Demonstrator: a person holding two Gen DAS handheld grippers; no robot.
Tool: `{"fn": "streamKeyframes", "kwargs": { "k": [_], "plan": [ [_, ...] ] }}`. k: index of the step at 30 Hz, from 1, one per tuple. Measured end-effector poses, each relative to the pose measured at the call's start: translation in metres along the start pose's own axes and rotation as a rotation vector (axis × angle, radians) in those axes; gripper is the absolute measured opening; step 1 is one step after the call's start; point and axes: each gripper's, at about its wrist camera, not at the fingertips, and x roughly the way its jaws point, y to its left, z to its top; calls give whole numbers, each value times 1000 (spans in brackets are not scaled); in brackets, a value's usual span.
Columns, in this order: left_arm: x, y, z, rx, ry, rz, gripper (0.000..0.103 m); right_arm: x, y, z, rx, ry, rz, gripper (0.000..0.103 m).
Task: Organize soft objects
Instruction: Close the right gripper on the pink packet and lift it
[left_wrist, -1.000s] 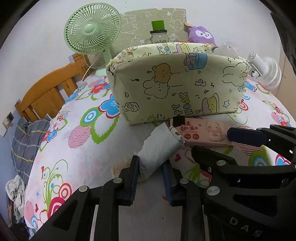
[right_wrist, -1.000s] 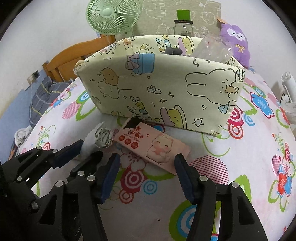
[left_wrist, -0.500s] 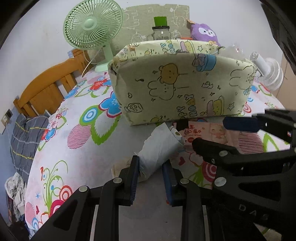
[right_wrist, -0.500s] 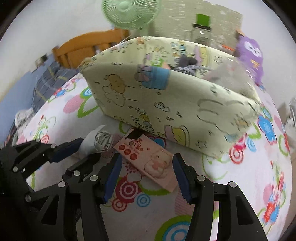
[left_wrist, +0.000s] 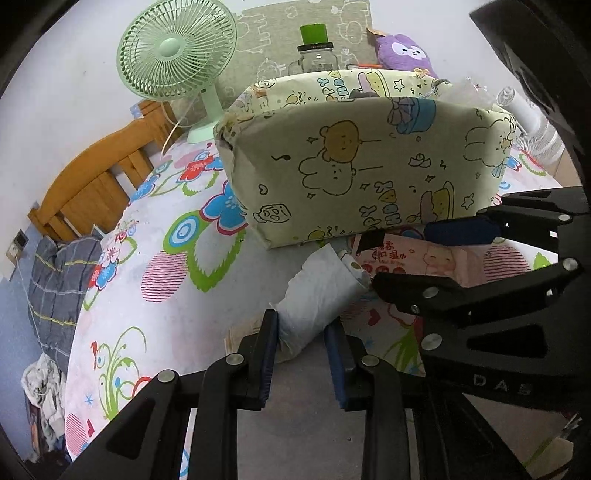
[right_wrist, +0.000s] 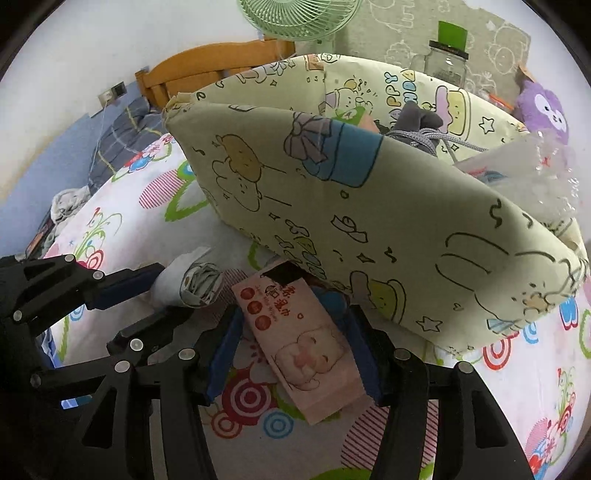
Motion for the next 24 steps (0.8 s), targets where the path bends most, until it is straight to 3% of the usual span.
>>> {"fn": "streamKeyframes", "kwargs": {
  "k": [2,7,17,24],
  "plan": [
    [-1,-2,0,10,-8,10,27,-2,4,-3,4,-5,-9,48],
    [-4,-4,-4,9,-18,7,27,-10,5,-14,76,-35,-21,43],
    [-11,-15,-7,18,-50,-34,25,-35,3,-42,243,-101,-110,42],
    [-26,-27,-2,11,-90,-68,24,-62,5,-51,251,-163,-203,43]
  ]
}}
